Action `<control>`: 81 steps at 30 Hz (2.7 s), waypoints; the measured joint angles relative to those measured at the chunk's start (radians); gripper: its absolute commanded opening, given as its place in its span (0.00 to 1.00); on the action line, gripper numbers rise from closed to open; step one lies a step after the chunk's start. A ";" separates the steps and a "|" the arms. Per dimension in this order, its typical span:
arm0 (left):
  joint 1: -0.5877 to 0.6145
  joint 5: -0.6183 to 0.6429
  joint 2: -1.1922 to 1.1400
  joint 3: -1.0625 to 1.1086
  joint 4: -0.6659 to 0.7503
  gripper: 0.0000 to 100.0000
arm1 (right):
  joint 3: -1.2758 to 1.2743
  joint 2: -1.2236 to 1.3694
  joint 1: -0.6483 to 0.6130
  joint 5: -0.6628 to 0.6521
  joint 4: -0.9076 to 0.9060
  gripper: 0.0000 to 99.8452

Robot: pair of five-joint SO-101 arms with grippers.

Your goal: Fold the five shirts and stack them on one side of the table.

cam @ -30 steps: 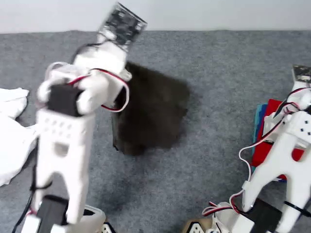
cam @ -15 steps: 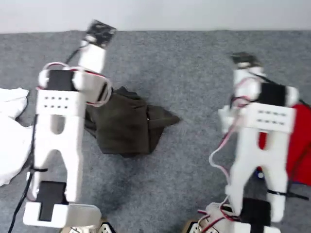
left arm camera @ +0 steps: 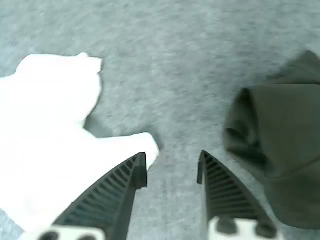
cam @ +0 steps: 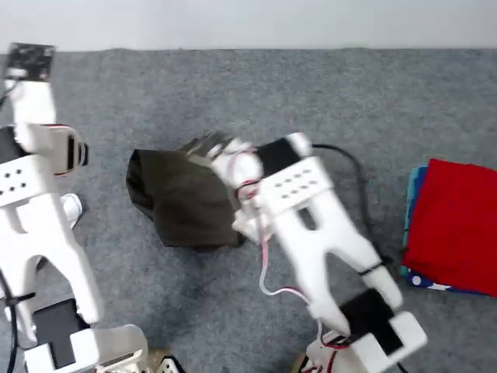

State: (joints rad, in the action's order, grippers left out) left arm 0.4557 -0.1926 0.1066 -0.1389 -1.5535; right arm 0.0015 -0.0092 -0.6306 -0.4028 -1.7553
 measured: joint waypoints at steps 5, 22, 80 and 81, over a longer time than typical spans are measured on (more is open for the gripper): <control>0.044 0.000 0.000 0.000 0.000 0.18 | 0.098 0.115 -0.103 0.000 0.000 0.25; 0.049 0.000 0.000 0.028 0.000 0.18 | 0.404 0.546 -0.189 0.023 0.006 0.25; -0.328 0.000 0.000 0.144 -0.018 0.18 | 0.601 0.000 0.649 -0.509 0.117 0.01; -0.362 0.000 0.000 0.164 -0.018 0.18 | 0.601 0.000 0.672 -0.511 0.126 0.01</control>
State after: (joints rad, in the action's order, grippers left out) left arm 0.0936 -0.1926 0.1066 0.0253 -1.5719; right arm 0.6030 -0.0092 0.0414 -0.9137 -1.6295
